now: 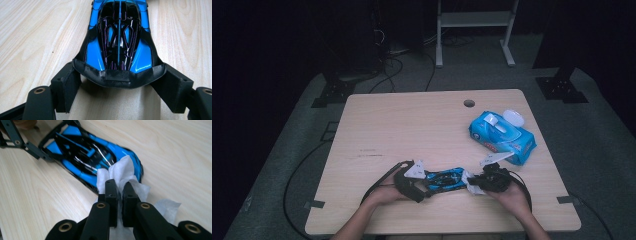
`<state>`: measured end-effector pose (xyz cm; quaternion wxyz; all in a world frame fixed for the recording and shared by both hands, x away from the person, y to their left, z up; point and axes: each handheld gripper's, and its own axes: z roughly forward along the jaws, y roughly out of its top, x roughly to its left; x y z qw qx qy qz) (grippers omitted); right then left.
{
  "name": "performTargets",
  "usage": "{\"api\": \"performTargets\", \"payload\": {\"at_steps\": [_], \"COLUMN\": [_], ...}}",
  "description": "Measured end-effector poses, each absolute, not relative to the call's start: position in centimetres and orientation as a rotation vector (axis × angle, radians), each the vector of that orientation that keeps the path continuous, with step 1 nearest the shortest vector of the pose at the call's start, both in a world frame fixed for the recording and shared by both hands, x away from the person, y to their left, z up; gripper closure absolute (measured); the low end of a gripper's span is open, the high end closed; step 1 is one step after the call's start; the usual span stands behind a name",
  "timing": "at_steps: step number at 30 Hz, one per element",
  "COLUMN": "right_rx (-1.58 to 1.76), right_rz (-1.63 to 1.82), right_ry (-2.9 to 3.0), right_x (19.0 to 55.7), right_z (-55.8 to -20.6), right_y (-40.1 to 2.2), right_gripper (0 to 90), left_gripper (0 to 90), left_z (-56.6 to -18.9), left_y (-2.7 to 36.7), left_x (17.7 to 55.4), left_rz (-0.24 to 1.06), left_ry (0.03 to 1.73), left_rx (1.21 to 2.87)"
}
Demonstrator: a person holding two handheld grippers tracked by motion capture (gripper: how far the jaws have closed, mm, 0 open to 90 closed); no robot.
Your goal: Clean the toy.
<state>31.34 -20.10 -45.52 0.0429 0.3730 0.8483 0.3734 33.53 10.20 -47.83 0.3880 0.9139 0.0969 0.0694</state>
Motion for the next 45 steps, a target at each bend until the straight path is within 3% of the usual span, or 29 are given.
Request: {"api": "performTargets", "payload": {"at_steps": [18, 27, 35, 45], "right_rx": [1.178, 1.192, 1.119, 1.134], "right_rz": [1.150, 1.104, 1.280, 1.268], "right_ry": [2.557, 2.591, 2.615, 2.652], "right_x": [35.1, 33.0, 32.3, 32.0], "right_z": [-45.2, -45.5, -43.9, -45.1], "right_y": [-18.1, -20.2, -18.9, -18.5], "right_gripper": [85.2, 85.2, 85.2, 85.2], "left_gripper": [25.0, 25.0, 25.0, 21.4], "left_z": [-47.9, -47.9, -47.9, -47.6], "left_y": [10.2, 10.1, 10.0, 10.1], "left_x": [33.5, 33.6, 33.6, 33.8], "left_rz": [0.170, 0.168, 0.165, 0.167], "left_ry": [0.254, 0.248, 0.252, 0.256], "left_rx": [2.319, 2.319, 2.315, 2.324]}}
